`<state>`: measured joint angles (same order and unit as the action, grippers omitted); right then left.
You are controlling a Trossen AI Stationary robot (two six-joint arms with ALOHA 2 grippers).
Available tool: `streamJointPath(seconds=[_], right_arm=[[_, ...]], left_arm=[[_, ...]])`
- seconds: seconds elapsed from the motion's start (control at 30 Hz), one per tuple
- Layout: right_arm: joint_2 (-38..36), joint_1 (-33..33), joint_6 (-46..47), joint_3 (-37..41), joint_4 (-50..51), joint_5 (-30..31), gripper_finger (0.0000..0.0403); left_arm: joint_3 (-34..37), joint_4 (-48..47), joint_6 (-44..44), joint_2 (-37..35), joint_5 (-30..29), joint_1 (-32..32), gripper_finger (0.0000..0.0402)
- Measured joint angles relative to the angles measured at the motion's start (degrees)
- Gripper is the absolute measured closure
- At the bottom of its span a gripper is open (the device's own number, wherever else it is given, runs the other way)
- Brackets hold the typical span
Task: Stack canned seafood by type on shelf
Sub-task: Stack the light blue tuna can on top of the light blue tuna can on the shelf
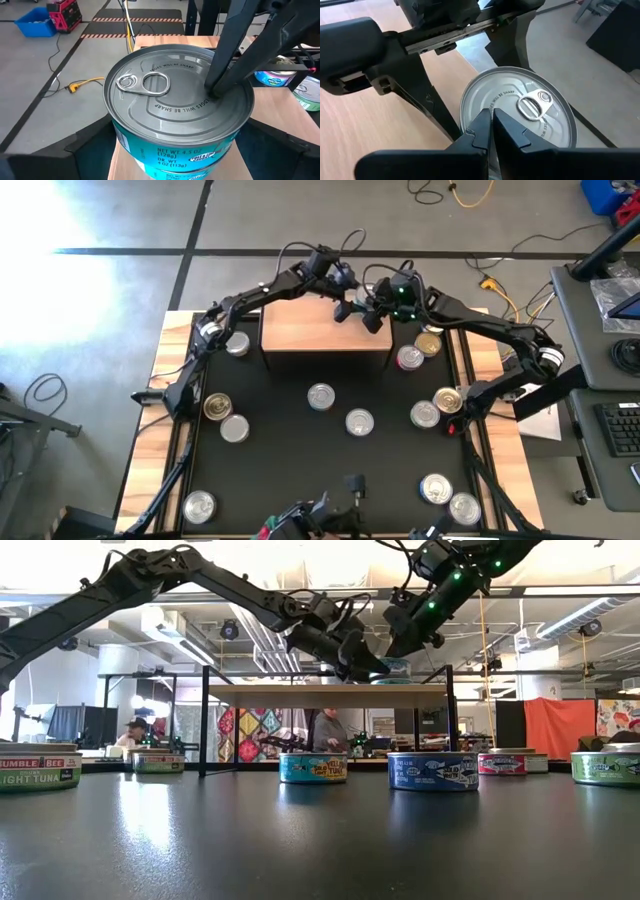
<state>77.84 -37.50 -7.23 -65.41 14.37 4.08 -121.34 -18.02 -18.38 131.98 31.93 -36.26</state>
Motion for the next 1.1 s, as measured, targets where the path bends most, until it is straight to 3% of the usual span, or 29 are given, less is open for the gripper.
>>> streamJointPath(seconds=[0.23, 1.1], right_arm=[[0.0, 0.0, 0.6, 0.0, 0.1, 0.2, 0.0390], [0.0, 0.1, 1.3, 1.0, 0.2, 0.4, 0.0390]], left_arm=[[0.0, 0.6, 0.7, 0.0, -4.2, 1.0, 0.0059], [0.0, -2.2, 0.8, 0.0, -4.5, 1.3, 0.0058]])
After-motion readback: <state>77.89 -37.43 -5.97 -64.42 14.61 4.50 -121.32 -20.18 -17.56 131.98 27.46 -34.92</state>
